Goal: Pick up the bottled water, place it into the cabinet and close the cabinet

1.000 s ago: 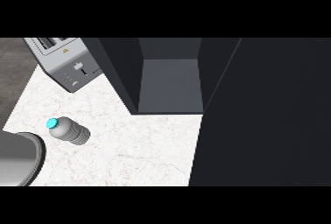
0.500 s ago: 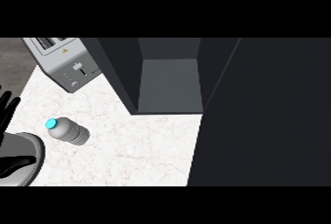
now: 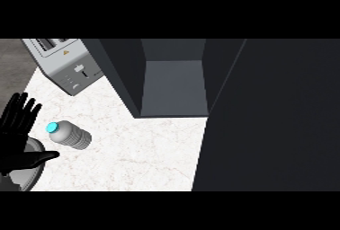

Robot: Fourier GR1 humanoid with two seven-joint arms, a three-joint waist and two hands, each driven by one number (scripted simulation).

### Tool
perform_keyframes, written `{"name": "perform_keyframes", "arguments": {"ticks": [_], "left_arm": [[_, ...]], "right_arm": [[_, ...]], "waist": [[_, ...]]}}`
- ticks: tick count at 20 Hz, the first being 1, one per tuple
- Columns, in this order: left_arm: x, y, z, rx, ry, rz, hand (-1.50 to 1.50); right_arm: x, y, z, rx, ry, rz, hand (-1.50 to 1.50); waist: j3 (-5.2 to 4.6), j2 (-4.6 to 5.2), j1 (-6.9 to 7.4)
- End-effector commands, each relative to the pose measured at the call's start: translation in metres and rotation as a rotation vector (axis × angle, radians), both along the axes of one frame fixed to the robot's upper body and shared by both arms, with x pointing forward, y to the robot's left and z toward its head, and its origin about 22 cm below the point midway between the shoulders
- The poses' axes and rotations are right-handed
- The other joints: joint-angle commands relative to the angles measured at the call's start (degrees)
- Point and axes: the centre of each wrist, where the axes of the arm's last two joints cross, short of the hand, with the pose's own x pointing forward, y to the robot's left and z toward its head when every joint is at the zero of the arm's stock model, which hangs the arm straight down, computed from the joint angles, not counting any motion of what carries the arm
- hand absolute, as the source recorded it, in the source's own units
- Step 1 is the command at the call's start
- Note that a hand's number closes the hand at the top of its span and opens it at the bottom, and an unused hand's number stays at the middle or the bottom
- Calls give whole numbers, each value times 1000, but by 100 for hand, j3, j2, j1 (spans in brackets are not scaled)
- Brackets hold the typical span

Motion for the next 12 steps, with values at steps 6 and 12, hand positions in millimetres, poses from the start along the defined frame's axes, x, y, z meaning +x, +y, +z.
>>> {"name": "perform_keyframes", "arguments": {"ticks": [6, 12], "left_arm": [[-1, 12, -66, -1, 44, -4, -150], [-4, 11, -97, 6, 64, 24, -150]], "right_arm": [[-28, -17, 26, -21, -89, -23, -150], [-27, -7, 26, 16, -83, -42, -150]], "waist": [[-1, 9, 4], [-4, 5, 5]]}}
